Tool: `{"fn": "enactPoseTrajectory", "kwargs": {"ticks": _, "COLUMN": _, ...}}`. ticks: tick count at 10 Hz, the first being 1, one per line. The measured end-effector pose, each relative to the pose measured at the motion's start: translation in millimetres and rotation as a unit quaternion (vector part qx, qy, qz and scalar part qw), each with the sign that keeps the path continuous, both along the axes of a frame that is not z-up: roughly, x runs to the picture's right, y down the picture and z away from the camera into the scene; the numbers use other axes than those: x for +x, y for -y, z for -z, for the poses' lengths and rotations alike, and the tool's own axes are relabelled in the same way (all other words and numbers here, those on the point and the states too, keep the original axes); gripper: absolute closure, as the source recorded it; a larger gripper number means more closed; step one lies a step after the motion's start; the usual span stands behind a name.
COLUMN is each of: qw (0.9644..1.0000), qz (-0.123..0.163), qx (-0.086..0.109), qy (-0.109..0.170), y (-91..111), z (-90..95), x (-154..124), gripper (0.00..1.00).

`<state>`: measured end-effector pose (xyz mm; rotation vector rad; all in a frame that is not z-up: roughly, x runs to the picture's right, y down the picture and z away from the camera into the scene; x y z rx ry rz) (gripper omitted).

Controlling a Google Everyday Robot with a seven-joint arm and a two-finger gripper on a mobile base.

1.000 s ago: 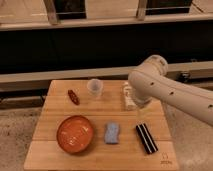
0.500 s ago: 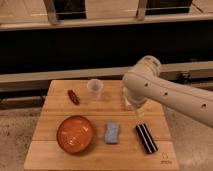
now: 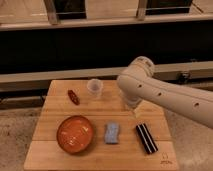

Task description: Pick up the ceramic bowl

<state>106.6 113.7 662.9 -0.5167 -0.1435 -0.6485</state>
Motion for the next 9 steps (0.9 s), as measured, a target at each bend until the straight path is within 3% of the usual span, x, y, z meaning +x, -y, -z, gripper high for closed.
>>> {"fn": "enactPoseTrajectory", "kwargs": {"ticks": 5, "qw": 0.998, "qz": 0.053, "qx": -0.001, "qy": 0.035, "y": -4, "z": -1.7, "x": -18, "gripper": 0.2}}
{"fn": "enactPoseTrajectory", "kwargs": {"ticks": 9, "qw": 0.9939, "qz": 0.091, "qx": 0.001, "qy": 0.062, "y": -8, "z": -3.7, "x": -38, "gripper": 0.2}}
